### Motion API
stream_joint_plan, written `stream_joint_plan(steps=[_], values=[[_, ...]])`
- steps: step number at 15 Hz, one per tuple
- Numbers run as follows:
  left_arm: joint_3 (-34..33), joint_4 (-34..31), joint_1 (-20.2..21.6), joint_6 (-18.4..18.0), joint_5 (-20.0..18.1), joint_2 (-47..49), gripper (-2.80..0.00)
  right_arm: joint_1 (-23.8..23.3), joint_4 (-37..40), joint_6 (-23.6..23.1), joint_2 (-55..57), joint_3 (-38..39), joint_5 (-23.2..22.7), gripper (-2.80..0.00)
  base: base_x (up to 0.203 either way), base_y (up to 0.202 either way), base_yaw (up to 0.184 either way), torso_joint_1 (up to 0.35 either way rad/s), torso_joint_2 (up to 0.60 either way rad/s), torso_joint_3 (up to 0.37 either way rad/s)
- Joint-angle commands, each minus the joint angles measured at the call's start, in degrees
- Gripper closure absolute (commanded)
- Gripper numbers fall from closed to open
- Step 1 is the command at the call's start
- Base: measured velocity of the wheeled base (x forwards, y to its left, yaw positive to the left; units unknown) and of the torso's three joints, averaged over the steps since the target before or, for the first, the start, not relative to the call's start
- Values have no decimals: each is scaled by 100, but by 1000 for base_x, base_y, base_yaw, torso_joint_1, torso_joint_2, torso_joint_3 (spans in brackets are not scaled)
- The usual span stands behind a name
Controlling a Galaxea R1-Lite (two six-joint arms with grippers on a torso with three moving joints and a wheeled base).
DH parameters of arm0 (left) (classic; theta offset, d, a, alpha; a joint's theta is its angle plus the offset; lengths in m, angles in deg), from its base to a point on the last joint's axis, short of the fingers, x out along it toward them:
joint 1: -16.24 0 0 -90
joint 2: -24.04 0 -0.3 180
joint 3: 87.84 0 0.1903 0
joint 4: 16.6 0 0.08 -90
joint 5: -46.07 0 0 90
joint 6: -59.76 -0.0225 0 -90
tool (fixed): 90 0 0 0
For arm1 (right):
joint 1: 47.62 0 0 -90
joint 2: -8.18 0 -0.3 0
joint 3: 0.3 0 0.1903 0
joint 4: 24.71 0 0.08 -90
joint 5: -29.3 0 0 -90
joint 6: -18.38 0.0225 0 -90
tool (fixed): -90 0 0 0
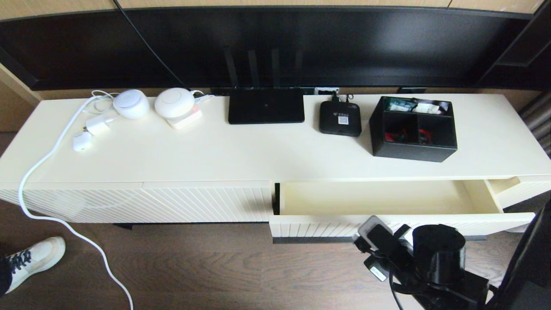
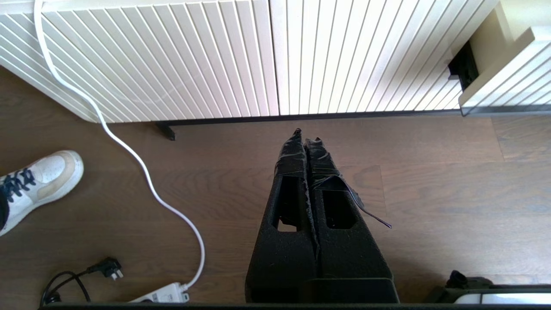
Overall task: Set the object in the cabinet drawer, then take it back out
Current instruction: Close the drawer
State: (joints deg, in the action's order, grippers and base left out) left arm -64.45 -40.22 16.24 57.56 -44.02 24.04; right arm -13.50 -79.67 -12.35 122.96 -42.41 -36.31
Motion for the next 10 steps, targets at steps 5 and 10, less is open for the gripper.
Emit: stream_joint_plan(steps=[5, 10], values=[[-1, -1, 0, 0, 0, 1, 0, -125, -534, -46, 732, -604, 13, 0, 0, 0, 0, 0, 0, 0], [-1, 6, 0, 0, 0, 0, 0, -315, -569, -47, 1115, -1126, 13, 0, 0, 0, 0, 0, 0, 0]])
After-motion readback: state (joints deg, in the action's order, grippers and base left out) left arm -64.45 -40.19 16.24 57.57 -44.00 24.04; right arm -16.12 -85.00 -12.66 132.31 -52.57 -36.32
